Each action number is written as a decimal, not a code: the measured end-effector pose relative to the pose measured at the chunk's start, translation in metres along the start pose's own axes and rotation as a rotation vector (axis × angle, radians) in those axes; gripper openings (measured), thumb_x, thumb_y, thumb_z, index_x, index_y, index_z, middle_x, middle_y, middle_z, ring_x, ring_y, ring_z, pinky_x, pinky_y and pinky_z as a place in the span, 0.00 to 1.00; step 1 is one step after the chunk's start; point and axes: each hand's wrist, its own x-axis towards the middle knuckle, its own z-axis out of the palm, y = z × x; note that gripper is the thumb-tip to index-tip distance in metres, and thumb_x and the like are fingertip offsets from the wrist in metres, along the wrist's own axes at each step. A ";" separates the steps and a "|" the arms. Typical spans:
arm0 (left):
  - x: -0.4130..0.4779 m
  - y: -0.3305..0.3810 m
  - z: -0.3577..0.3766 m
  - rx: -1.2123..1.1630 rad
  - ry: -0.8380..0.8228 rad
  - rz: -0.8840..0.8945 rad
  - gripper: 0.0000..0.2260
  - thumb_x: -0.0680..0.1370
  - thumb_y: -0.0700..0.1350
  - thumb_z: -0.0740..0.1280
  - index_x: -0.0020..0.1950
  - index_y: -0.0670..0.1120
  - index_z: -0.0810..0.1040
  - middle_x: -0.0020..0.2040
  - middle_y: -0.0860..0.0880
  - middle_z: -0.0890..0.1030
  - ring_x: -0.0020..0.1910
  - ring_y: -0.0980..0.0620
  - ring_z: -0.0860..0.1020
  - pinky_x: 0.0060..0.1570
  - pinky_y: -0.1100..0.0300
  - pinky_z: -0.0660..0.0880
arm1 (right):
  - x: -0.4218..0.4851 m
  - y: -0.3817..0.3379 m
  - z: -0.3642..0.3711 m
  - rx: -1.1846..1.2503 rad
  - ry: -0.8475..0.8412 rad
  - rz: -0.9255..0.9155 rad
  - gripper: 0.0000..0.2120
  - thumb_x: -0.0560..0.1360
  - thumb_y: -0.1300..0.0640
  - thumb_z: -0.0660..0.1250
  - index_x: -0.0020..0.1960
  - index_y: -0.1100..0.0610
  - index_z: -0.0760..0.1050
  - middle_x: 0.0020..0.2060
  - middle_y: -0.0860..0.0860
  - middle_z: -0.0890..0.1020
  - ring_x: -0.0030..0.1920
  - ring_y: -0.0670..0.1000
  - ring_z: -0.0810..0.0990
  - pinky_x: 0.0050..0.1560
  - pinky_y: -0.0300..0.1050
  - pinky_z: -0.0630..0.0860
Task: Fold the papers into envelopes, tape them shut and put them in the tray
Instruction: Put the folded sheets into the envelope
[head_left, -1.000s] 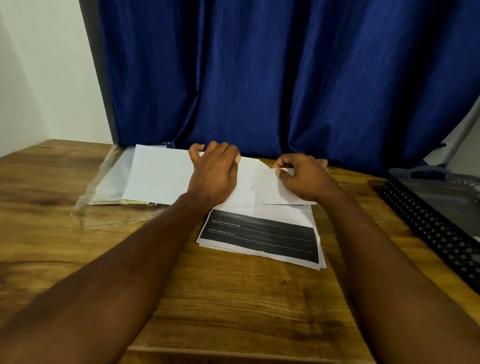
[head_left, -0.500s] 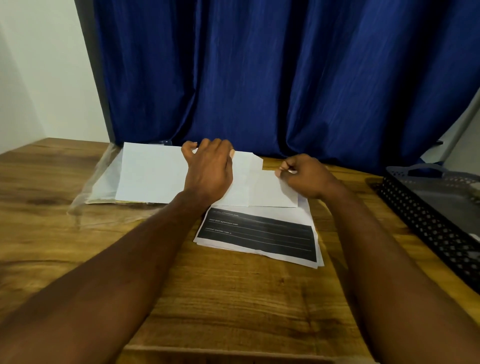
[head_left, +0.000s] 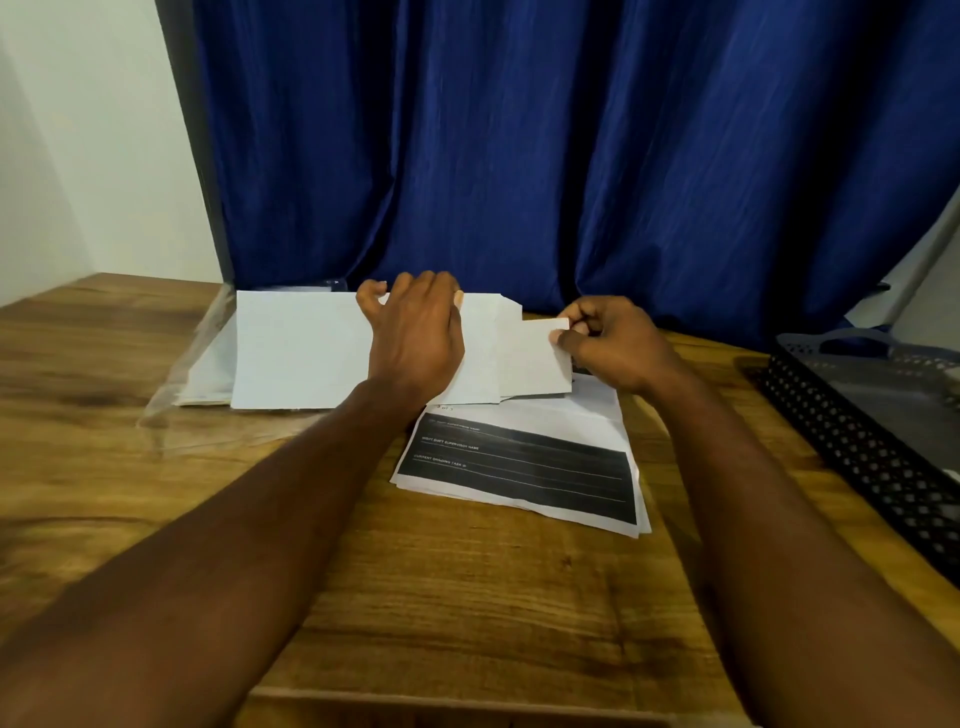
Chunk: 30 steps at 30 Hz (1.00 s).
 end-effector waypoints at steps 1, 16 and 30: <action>0.000 0.000 0.000 0.001 0.002 -0.003 0.08 0.82 0.43 0.60 0.56 0.47 0.78 0.52 0.47 0.82 0.53 0.45 0.78 0.64 0.42 0.60 | -0.001 0.001 -0.001 -0.043 -0.011 -0.011 0.08 0.79 0.56 0.73 0.50 0.62 0.81 0.45 0.64 0.84 0.43 0.57 0.83 0.57 0.57 0.83; 0.000 0.003 -0.002 -0.054 0.017 -0.027 0.09 0.83 0.44 0.58 0.55 0.47 0.78 0.50 0.47 0.82 0.52 0.46 0.78 0.64 0.43 0.59 | -0.002 0.003 0.002 0.349 -0.101 0.003 0.05 0.82 0.61 0.70 0.57 0.57 0.82 0.43 0.51 0.87 0.36 0.41 0.84 0.43 0.36 0.82; 0.003 0.009 -0.004 -0.048 -0.029 -0.055 0.07 0.83 0.43 0.63 0.59 0.47 0.78 0.55 0.46 0.83 0.57 0.45 0.78 0.67 0.43 0.58 | -0.006 -0.013 0.042 0.358 0.019 -0.045 0.06 0.78 0.62 0.76 0.50 0.57 0.79 0.44 0.52 0.85 0.41 0.45 0.82 0.42 0.37 0.80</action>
